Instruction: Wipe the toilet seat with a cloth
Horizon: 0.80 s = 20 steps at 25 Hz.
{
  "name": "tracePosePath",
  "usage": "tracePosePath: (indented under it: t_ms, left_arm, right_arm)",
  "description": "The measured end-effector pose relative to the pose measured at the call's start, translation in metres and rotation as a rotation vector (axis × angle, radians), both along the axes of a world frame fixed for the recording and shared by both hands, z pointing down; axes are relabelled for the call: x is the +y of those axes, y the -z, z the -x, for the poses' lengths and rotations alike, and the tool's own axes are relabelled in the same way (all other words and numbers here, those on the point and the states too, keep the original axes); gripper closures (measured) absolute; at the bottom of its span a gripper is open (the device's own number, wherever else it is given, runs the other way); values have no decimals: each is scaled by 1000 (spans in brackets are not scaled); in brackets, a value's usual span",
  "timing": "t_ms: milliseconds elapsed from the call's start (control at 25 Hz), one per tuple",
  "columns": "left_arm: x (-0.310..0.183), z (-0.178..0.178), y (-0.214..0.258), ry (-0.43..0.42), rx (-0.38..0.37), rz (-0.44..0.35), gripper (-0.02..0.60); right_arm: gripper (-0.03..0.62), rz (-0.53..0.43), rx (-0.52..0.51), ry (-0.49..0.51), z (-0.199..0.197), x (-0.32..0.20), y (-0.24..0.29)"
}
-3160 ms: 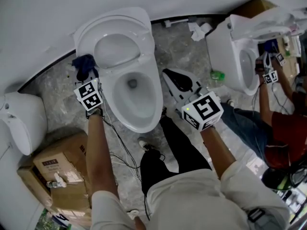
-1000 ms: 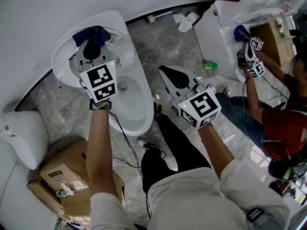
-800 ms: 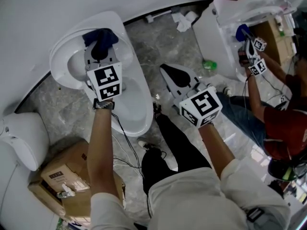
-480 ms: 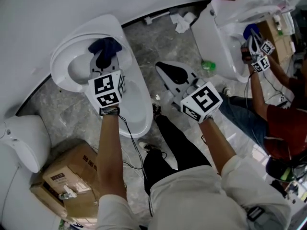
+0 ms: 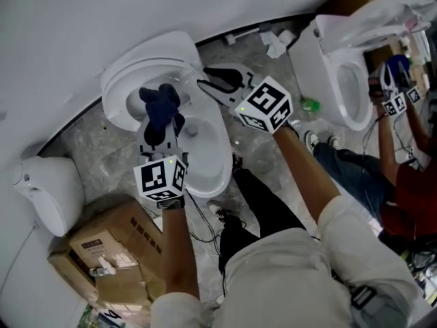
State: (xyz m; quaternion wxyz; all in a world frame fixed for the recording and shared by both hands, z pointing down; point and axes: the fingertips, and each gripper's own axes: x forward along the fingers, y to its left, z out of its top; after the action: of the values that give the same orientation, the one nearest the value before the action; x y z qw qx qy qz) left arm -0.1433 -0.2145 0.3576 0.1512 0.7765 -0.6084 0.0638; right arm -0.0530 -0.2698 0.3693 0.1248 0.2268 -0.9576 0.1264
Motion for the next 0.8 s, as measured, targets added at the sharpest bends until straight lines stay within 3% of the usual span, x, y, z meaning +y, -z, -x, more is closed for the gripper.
tracePosePath:
  t_ms: [80, 400, 640, 800]
  left_arm:
    - [7, 11, 11, 21, 5, -12, 543]
    - [27, 46, 38, 80, 9, -26, 543]
    - [31, 50, 41, 119, 23, -20, 543]
    - [46, 59, 47, 139, 32, -32, 543]
  right_arm:
    - [451, 4, 54, 40, 18, -13, -13]
    - [433, -32, 201, 139, 61, -49, -47]
    - [433, -13, 186, 186, 71, -59, -53]
    - [433, -64, 234, 190, 78, -56, -56]
